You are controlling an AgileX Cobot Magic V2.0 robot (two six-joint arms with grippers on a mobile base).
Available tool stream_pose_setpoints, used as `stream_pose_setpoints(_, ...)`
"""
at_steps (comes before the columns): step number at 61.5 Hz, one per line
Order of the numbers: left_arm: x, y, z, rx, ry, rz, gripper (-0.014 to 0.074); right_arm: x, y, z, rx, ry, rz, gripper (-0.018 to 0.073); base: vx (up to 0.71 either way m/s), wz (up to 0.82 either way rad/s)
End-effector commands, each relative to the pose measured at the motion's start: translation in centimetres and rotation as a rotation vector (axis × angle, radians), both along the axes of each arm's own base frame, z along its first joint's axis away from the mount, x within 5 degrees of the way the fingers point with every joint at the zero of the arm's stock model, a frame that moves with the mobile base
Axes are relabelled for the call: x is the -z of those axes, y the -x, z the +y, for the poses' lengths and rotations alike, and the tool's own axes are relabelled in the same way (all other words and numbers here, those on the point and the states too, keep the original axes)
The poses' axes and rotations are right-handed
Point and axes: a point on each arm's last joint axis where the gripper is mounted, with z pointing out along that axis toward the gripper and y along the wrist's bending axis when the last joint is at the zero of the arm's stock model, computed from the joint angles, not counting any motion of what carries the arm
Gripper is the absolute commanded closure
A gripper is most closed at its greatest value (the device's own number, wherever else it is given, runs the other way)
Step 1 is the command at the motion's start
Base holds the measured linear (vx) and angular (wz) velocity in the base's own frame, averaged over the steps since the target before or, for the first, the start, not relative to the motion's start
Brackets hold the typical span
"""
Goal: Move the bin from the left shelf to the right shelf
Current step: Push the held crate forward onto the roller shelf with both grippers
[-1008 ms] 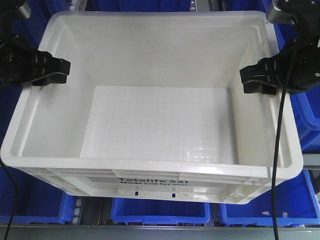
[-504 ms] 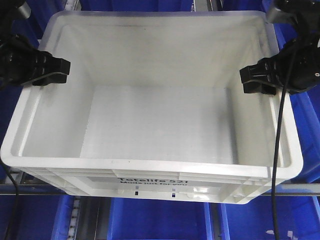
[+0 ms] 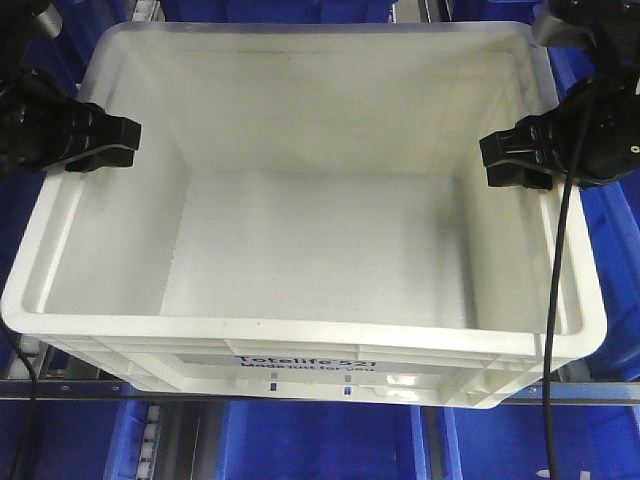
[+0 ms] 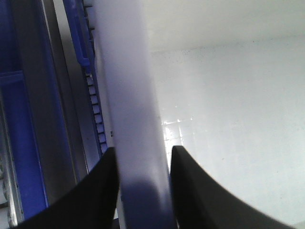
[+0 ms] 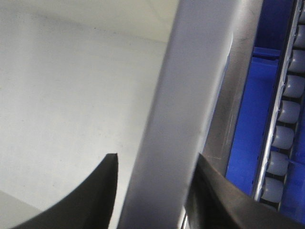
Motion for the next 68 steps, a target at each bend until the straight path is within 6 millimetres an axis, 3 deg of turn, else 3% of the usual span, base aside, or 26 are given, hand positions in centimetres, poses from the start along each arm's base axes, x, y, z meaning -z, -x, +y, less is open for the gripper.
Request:
stream_pose_setpoints(1, -3.3, 0.4, 0.0, -0.003, 0.040, -0.173, 0.0598, -2.6, 0.1, -0.4, 0.008, -0.003, -0.158, 0.0564, 0.00, 0.00)
stream_pose_setpoints(16, -3.3, 0.4, 0.0, -0.003, 0.040, -0.173, 0.0598, -2.6, 0.1, -0.4, 0.003, 0.004, -0.168, 0.0564, 0.00, 0.00)
stream_pose_setpoints(26, -3.3, 0.4, 0.0, -0.003, 0.040, -0.173, 0.0598, -4.3, -1.4, -0.5, 0.020, 0.002, -0.426, 0.0564, 0.00, 0.00)
stream_pose_setpoints(37, -3.3, 0.4, -0.1, -0.004, 0.041, -0.174, 0.0598, -5.4, -2.1, -0.6, 0.048, -0.021, -0.554, 0.0564, 0.00, 0.00)
stream_pose_setpoints(68, -3.3, 0.3, 0.0, -0.004, 0.041, -0.176, 0.0598, -5.1, -1.7, 0.0, 0.063, -0.125, -0.479, 0.0564, 0.00, 0.00)
